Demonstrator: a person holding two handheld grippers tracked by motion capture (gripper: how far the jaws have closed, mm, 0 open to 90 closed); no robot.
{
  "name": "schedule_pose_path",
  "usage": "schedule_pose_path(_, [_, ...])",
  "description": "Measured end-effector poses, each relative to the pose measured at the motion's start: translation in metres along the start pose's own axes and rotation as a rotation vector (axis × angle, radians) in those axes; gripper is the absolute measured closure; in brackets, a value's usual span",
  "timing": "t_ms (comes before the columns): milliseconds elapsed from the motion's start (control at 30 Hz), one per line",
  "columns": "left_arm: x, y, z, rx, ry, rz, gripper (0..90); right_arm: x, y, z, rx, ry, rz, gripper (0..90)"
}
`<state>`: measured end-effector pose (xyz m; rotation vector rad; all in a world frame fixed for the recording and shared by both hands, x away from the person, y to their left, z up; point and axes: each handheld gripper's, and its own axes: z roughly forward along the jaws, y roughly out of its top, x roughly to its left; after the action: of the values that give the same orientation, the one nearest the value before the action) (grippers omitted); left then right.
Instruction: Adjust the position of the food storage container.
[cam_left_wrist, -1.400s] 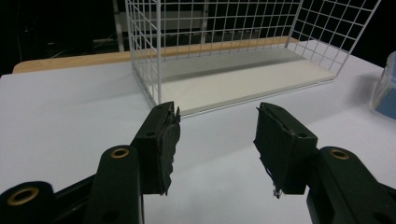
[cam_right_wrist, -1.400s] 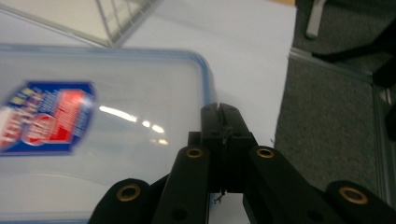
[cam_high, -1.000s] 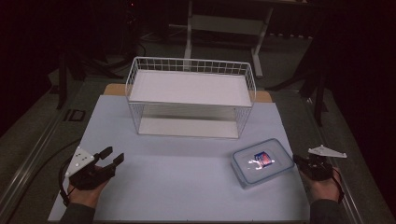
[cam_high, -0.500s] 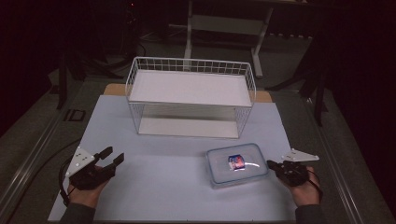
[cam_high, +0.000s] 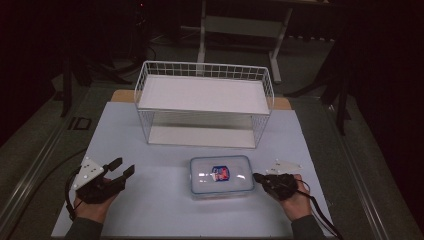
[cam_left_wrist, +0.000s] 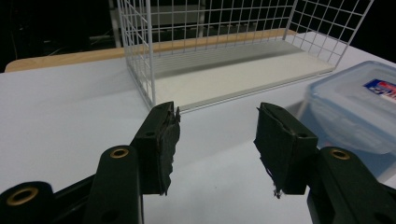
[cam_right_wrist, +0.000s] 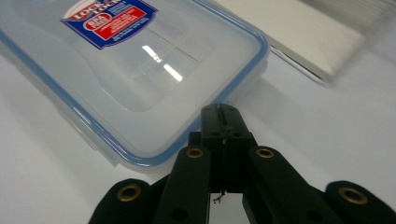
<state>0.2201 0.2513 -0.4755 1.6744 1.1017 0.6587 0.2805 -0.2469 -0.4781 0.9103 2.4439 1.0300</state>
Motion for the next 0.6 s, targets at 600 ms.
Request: schedule_pose_path(600, [-0.003, 0.0, 0.003, 0.014, -0.014, 0.021, 47.4, 0.034, 0.031, 0.033, -0.028, 0.071, -0.054, 87.7])
